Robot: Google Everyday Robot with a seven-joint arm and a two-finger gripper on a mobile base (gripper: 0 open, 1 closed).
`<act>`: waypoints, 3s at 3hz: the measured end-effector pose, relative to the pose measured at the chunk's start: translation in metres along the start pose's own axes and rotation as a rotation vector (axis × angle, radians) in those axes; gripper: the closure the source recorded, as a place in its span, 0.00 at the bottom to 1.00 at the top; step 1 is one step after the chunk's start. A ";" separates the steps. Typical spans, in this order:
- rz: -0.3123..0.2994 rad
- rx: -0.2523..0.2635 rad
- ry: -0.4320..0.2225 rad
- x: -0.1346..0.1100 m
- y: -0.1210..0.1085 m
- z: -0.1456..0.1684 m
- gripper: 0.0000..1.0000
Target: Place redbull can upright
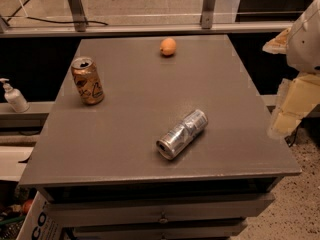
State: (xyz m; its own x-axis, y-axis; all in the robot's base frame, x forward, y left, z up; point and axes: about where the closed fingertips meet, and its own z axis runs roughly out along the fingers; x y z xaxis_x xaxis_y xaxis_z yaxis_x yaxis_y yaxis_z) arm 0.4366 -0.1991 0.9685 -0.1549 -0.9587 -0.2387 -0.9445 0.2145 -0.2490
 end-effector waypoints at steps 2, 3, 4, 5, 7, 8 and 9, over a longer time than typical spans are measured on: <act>-0.207 -0.066 -0.110 -0.049 0.037 0.024 0.00; -0.332 -0.092 -0.151 -0.076 0.051 0.036 0.00; -0.468 -0.113 -0.187 -0.104 0.064 0.047 0.00; -0.468 -0.112 -0.187 -0.104 0.064 0.047 0.00; -0.573 -0.144 -0.230 -0.122 0.063 0.055 0.00; -0.696 -0.191 -0.251 -0.141 0.068 0.082 0.00; -0.768 -0.219 -0.261 -0.151 0.071 0.099 0.00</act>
Offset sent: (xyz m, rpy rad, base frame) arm -0.0322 0.0954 -0.0366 0.0867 0.0115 0.4001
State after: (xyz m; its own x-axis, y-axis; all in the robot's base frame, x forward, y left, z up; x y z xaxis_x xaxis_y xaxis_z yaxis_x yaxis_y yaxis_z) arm 0.4212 -0.0210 0.8936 0.6008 -0.7437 -0.2932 -0.7990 -0.5470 -0.2498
